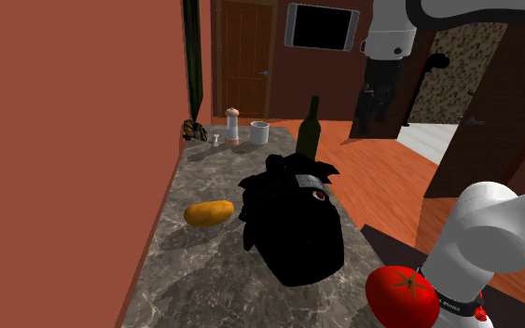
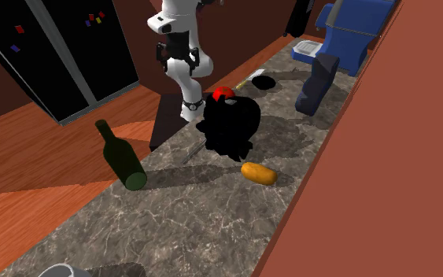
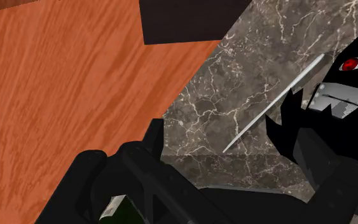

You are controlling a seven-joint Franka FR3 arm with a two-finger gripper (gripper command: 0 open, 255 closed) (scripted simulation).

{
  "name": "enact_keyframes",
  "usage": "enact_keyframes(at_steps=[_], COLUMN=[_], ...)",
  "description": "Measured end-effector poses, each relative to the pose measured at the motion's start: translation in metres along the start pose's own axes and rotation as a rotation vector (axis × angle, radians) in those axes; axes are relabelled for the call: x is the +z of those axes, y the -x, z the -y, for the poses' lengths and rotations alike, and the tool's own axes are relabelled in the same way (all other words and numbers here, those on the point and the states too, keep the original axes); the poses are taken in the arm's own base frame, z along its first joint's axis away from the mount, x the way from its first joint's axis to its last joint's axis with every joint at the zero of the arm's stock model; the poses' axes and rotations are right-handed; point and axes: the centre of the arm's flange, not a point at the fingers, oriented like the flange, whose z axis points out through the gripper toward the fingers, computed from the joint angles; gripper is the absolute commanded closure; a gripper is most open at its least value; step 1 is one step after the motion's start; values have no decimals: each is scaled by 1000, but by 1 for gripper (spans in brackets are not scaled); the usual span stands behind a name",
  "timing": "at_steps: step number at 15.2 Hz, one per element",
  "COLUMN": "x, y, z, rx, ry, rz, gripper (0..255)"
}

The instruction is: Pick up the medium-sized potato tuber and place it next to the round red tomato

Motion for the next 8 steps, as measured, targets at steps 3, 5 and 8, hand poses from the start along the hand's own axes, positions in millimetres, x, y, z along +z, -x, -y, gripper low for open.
enact_keyframes(at_steps=[3,5,8], x=[5,16,34], y=[-12,-30,-61], z=[5,14,28], rx=[-34,-85,-168], ry=[-2,-6,-13], rz=[-5,-12,-26], gripper=[0,0,0])
